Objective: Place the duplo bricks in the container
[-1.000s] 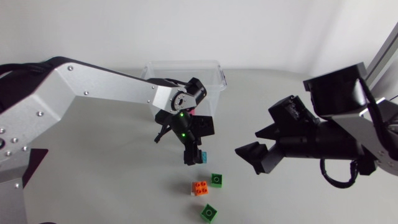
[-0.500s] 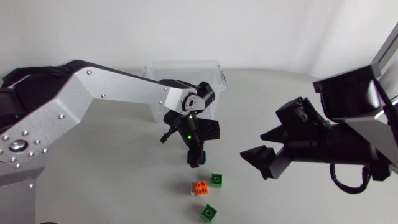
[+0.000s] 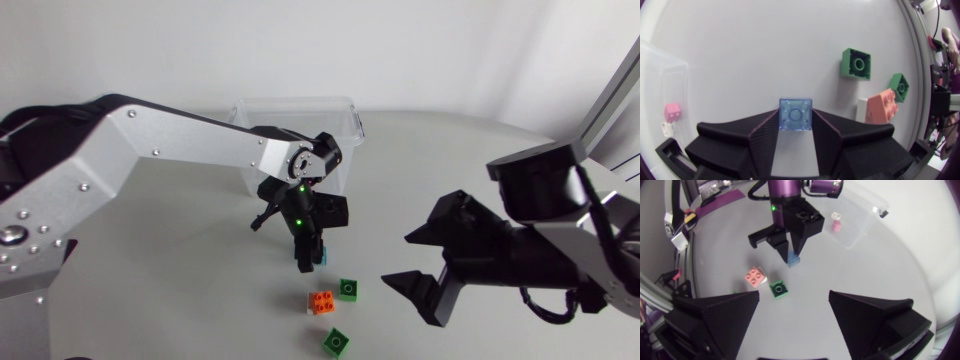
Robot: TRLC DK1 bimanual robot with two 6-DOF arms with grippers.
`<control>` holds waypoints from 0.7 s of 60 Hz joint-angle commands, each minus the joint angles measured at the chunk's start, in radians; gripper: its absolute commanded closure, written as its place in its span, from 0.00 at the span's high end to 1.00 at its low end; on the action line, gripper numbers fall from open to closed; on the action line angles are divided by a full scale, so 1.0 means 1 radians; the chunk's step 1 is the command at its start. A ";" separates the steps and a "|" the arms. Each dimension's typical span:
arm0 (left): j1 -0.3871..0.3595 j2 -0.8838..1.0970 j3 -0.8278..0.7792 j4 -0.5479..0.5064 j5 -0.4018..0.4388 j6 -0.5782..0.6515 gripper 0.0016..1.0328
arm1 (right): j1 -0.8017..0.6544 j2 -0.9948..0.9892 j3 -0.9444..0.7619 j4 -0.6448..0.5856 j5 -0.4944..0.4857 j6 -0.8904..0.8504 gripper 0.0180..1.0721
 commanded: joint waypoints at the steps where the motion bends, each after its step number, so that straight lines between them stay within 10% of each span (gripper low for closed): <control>1: 0.013 -0.093 -0.053 -0.019 -0.001 0.004 0.24 | 0.021 0.064 -0.021 0.015 -0.002 -0.085 0.95; 42: 0.194 -0.438 -0.059 0.131 0.044 -0.187 0.24 | 0.112 0.640 0.173 0.127 -0.031 -0.281 0.95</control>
